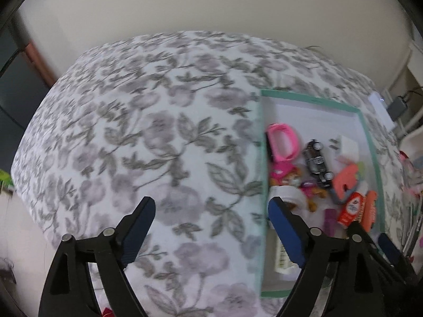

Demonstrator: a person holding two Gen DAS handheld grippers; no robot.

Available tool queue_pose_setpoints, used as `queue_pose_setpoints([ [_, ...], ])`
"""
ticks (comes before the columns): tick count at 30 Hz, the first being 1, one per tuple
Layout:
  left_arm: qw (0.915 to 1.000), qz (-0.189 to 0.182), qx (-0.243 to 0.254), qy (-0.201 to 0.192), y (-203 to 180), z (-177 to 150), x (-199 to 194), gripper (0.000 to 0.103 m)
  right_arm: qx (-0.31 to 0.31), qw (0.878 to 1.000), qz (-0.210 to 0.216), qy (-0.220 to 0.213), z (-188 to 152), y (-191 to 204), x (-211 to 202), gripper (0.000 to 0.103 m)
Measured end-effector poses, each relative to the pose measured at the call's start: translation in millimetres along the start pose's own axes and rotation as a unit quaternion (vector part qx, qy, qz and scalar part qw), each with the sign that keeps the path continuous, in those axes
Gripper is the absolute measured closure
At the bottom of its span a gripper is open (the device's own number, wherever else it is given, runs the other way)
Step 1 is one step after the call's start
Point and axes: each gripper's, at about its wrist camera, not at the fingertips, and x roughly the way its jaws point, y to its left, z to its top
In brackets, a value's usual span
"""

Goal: Organize rigid objects

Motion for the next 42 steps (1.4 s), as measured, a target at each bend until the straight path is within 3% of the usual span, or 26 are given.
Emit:
queue_pose_setpoints([
  [5,0.9997,0.024,-0.005,-0.008,15,-3,-8,0.013,-0.009,1.0,0.004,-0.016,-2,6,-7,0.002],
  [7,0.9994,0.03,-0.005,-0.014,20,-4,-13,0.004,-0.014,1.0,0.005,-0.026,-2,9,-12,0.0],
  [17,0.999,0.009,0.019,-0.04,36,-19,-38,0.003,-0.029,0.998,0.005,-0.057,-7,17,-35,0.0],
  [26,0.9993,-0.009,0.01,-0.033,54,-26,-43,0.003,-0.034,0.997,0.012,-0.066,-14,21,-48,0.0],
  [42,0.998,0.008,0.014,-0.061,55,-30,-62,0.003,-0.045,0.995,0.018,-0.086,-20,27,-69,0.0],
])
